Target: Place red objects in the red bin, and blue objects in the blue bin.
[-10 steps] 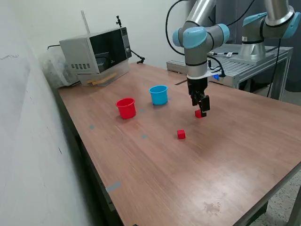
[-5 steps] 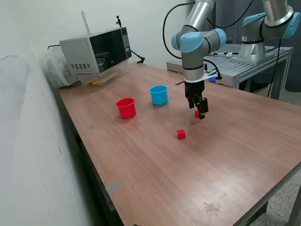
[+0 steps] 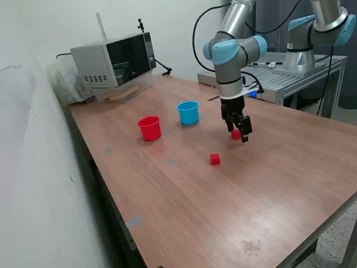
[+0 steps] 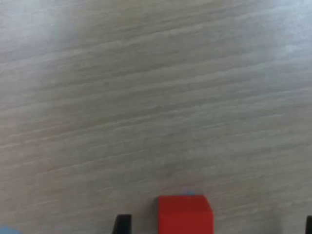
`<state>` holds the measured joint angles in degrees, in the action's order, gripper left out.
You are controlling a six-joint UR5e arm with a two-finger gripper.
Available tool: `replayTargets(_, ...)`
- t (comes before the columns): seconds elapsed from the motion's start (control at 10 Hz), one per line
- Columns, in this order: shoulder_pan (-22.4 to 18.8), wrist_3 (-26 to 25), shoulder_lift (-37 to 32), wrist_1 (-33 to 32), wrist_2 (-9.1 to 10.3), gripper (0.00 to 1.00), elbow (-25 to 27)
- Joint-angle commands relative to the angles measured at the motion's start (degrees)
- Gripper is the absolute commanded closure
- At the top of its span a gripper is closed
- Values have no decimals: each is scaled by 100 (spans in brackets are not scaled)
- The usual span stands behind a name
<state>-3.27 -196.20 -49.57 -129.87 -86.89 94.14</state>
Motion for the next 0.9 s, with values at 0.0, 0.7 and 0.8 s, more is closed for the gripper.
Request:
replayTargets(0.0, 19, 91, -35, -3, 137, 0, 43)
replayTargets(0.7, 72, 248, -80, -3, 128, 0, 60)
replayTargets(0.8, 107, 275, -80, -3, 137, 0, 86)
